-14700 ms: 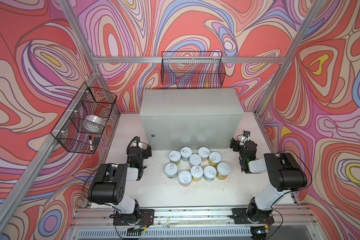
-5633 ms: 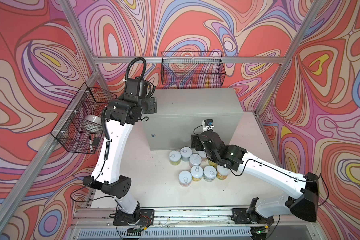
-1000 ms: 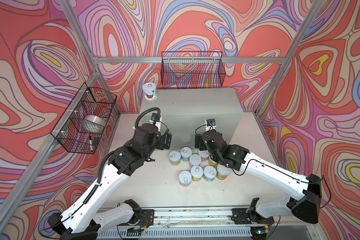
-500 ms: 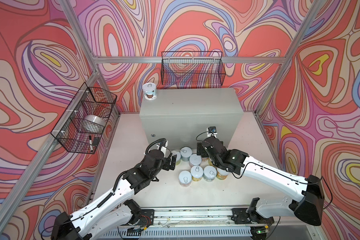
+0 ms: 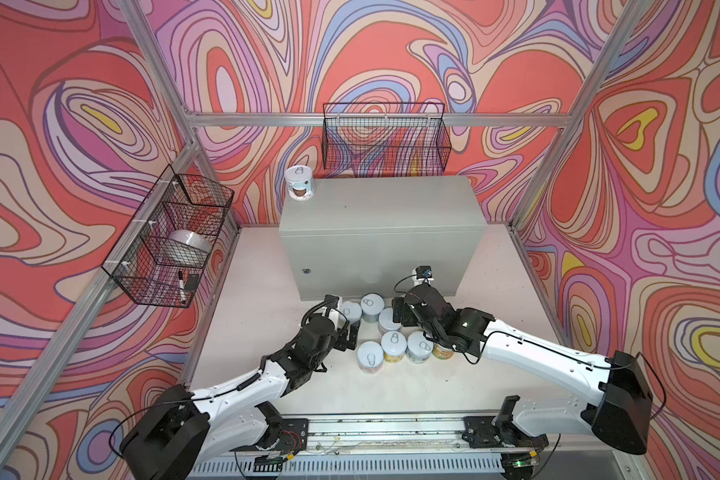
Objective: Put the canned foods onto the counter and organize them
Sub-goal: 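Move the left gripper back down to the cans and grasp another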
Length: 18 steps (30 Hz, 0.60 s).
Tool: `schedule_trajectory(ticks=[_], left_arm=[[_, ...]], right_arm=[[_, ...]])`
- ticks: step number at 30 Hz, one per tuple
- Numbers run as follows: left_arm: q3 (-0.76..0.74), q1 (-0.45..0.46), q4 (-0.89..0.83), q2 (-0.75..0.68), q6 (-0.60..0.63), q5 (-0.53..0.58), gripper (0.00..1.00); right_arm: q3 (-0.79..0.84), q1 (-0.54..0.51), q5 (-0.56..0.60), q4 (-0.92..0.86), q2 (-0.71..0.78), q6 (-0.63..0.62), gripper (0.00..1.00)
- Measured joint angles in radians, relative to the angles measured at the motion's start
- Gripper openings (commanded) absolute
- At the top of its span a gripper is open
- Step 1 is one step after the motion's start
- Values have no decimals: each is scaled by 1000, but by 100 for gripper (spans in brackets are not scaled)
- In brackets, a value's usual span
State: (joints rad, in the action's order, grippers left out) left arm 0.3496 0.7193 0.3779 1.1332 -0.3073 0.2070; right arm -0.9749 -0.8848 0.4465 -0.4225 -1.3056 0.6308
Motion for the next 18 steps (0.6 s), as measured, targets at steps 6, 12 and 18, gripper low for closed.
schedule_trajectory(ticks=[6, 12, 18], left_arm=[[30, 0, 77, 157, 4, -5, 97], [86, -1, 117, 276, 4, 0, 89], [115, -14, 137, 347, -2, -7, 83]], right_arm=[[-2, 0, 0, 19, -15, -1, 93], [-2, 0, -1, 18, -31, -1, 93], [-8, 0, 2, 18, -31, -4, 93]])
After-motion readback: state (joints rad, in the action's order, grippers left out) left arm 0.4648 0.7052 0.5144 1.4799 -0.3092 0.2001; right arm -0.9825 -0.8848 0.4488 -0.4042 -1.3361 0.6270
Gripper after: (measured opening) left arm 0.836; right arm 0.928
